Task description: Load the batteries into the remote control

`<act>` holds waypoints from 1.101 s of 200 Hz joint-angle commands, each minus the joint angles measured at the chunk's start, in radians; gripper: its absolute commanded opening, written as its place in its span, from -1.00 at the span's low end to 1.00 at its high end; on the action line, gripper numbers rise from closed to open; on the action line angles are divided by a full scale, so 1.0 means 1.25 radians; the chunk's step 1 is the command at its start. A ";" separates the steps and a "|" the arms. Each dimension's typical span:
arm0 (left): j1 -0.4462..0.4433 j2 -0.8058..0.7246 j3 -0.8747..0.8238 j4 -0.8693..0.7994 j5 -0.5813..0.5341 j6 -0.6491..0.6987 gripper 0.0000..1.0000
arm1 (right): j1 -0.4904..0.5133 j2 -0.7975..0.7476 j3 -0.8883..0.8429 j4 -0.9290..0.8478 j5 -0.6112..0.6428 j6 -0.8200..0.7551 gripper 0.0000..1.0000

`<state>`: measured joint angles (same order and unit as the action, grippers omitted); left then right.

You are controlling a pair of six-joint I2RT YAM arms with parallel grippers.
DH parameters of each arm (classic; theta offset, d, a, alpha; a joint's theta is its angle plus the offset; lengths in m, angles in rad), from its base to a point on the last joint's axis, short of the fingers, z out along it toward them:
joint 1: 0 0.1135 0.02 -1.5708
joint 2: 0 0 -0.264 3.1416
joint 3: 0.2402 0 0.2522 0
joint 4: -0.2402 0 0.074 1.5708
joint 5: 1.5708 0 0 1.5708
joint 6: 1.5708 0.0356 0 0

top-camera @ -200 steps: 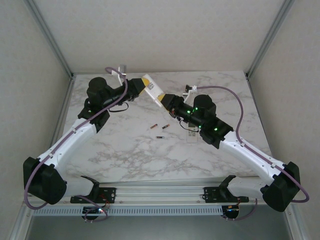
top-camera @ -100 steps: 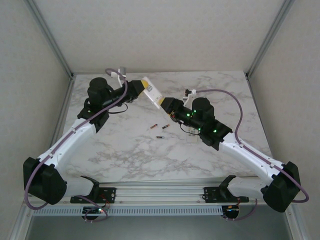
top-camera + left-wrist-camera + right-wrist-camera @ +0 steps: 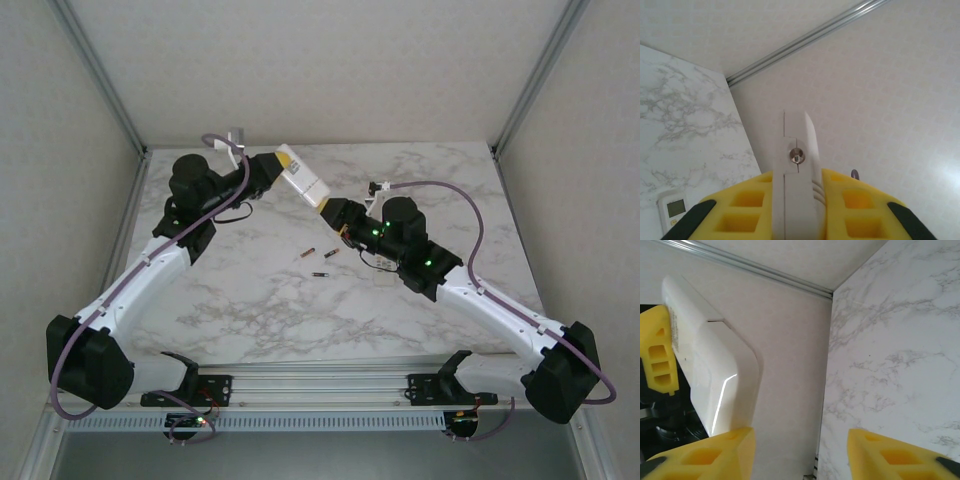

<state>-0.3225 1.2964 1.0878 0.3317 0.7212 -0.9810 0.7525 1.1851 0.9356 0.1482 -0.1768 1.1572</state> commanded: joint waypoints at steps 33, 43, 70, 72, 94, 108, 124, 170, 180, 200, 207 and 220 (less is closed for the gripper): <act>0.005 -0.008 -0.007 0.045 0.013 -0.013 -1.00 | -0.001 -0.022 -0.008 0.075 -0.012 -0.004 -0.09; 0.006 -0.006 -0.006 0.049 0.015 -0.018 -1.00 | -0.001 -0.027 -0.011 0.070 -0.009 -0.005 -0.09; 0.013 -0.004 -0.006 0.051 0.014 -0.025 -1.00 | 0.000 -0.041 -0.023 0.070 -0.006 0.000 -0.09; 0.014 -0.004 -0.006 0.051 0.013 -0.027 -1.00 | 0.000 -0.042 -0.023 0.071 -0.007 0.000 -0.09; 0.022 -0.003 -0.008 0.052 0.016 -0.033 -1.00 | -0.001 -0.053 -0.024 0.063 -0.003 0.000 -0.09; 0.021 -0.001 -0.010 0.059 0.020 -0.038 -1.00 | 0.000 -0.055 -0.022 0.063 -0.004 -0.002 -0.10; 0.022 -0.001 -0.014 0.068 0.025 -0.042 -1.00 | -0.002 -0.052 -0.020 0.076 -0.008 0.000 -0.10; 0.021 0.001 -0.020 0.068 0.030 -0.042 -1.00 | -0.001 -0.032 -0.004 0.144 -0.026 0.021 0.24; 0.022 0.001 -0.022 0.068 0.031 -0.041 -1.00 | -0.002 -0.025 0.003 0.148 -0.027 0.024 0.30; 0.020 0.003 -0.023 0.073 0.036 -0.039 -1.00 | -0.001 -0.003 0.040 0.103 -0.017 0.022 0.30; 0.018 0.002 -0.022 0.073 0.039 -0.033 -1.00 | 0.000 0.008 0.054 0.087 -0.017 0.023 0.30; 0.014 0.000 -0.013 0.051 0.038 -0.009 -1.00 | -0.001 0.030 0.078 0.067 -0.021 0.027 0.34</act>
<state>-0.3035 1.2980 1.0607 0.3691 0.7410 -1.0245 0.7525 1.1870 0.9569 0.2588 -0.1883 1.1831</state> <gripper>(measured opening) 0.164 0.653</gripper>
